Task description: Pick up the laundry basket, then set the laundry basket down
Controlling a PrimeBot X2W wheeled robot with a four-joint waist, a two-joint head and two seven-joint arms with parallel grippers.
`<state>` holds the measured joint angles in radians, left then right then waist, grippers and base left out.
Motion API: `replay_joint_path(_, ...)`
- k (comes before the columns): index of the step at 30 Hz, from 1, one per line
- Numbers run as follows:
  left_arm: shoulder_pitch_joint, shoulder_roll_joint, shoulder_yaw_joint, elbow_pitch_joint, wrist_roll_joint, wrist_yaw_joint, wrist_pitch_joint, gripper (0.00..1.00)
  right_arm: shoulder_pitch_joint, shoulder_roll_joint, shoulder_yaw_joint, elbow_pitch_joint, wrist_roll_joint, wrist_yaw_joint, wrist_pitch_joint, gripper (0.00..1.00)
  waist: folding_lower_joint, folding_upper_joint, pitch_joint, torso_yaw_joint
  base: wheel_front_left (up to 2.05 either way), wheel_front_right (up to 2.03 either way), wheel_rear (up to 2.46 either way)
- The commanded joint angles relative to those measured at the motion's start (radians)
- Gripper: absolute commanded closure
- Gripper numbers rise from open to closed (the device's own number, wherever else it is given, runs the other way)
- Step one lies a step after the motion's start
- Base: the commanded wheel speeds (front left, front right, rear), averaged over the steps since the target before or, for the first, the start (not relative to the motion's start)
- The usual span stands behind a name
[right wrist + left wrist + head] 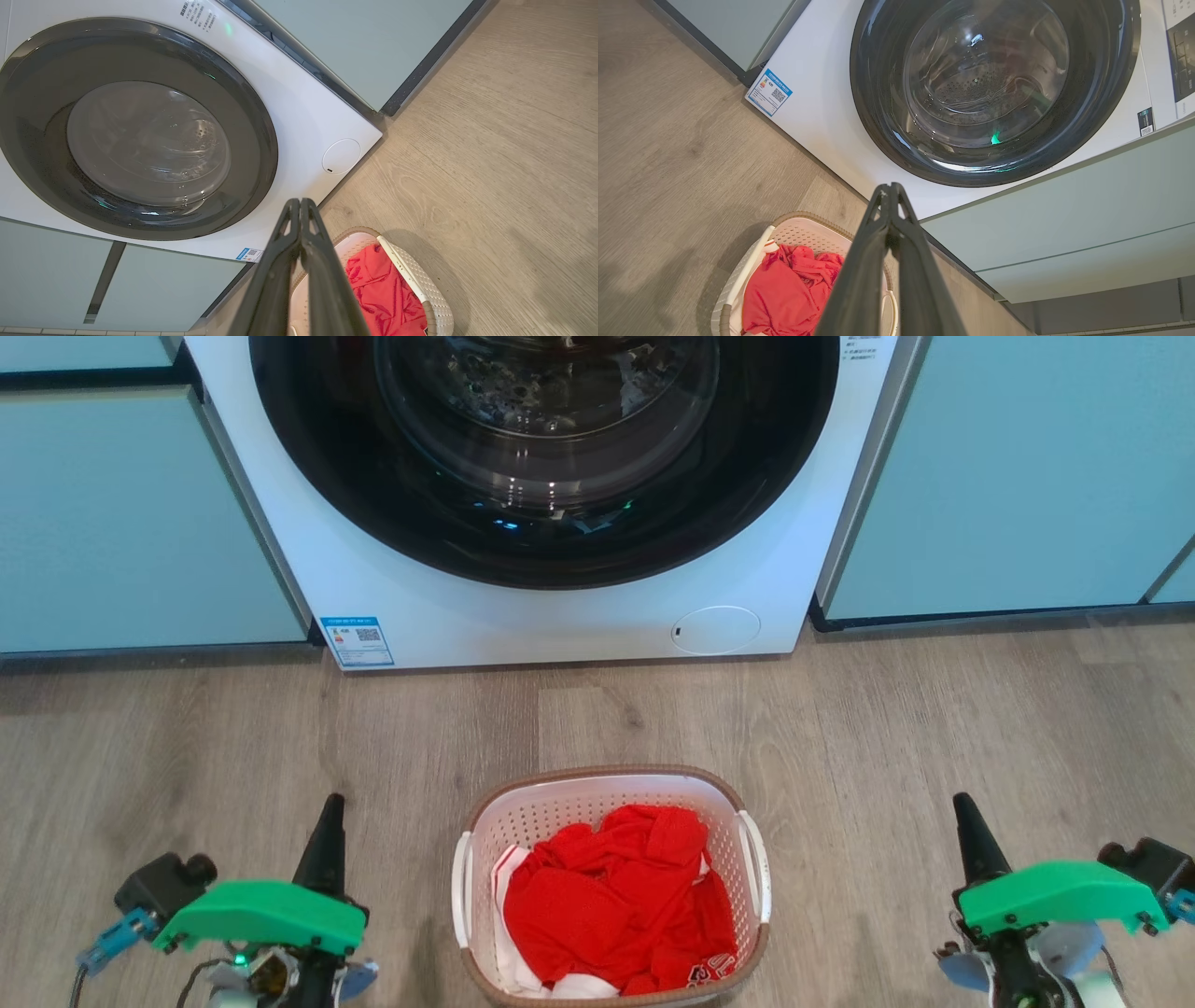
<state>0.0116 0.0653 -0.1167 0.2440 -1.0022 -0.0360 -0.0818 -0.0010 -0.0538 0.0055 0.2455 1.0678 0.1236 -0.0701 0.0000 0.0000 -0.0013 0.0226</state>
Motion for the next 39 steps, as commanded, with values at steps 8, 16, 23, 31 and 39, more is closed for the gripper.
replay_joint_path(8,-0.068,0.018,0.050,-0.023,-0.100,-0.020,0.024,1.00,-0.064,-0.019,-0.006,-0.023,0.090,0.004,0.024,1.00,0.0000,0.0000,0.001,-0.003,0.00,0.00,0.00)
replay_joint_path(16,-0.076,0.018,0.074,-0.020,-0.194,-0.033,0.047,1.00,-0.071,-0.019,-0.020,-0.019,0.173,0.005,0.047,1.00,0.0000,0.0000,0.001,-0.006,0.00,0.00,0.00)
replay_joint_path(23,-0.084,0.018,0.094,-0.016,-0.276,-0.044,0.068,1.00,-0.077,-0.019,-0.032,-0.016,0.245,0.005,0.067,1.00,0.0000,0.0000,0.002,-0.009,0.00,0.00,0.00)
replay_joint_path(31,-0.092,0.017,0.118,-0.012,-0.369,-0.057,0.092,1.00,-0.084,-0.019,-0.047,-0.013,0.327,0.006,0.091,1.00,0.0000,0.0000,0.003,-0.013,0.00,0.00,0.00)
replay_joint_path(39,-0.100,0.016,0.143,-0.008,-0.463,-0.070,0.116,1.00,-0.091,-0.019,-0.061,-0.009,0.409,0.006,0.114,1.00,0.0000,0.0000,0.003,-0.016,0.00,0.00,0.00)
